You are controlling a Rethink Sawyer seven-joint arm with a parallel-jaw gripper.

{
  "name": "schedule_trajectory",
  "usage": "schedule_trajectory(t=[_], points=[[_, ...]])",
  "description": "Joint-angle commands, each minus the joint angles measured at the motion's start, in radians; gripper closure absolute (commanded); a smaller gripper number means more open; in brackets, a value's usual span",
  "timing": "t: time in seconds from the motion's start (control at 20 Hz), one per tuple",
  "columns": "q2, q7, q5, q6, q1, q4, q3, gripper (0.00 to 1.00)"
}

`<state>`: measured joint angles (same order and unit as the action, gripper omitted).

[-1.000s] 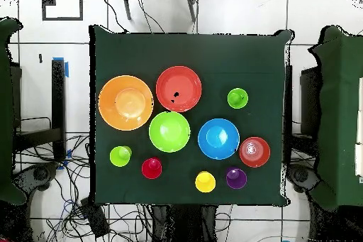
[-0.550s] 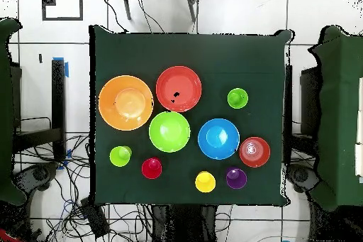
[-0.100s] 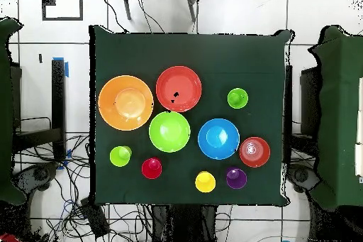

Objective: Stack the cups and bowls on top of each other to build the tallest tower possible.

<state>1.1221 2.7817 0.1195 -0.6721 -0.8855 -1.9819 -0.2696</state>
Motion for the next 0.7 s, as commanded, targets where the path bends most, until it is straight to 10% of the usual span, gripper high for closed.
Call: schedule_trajectory(t=[0.05, 0.7], points=[[-0.130, 0.139, 0.014, 0.096, -0.023, -0.100, 0.105, 0.00], [-0.272, 0.190, 0.051, 0.261, -0.090, -0.097, 0.067, 0.00]])
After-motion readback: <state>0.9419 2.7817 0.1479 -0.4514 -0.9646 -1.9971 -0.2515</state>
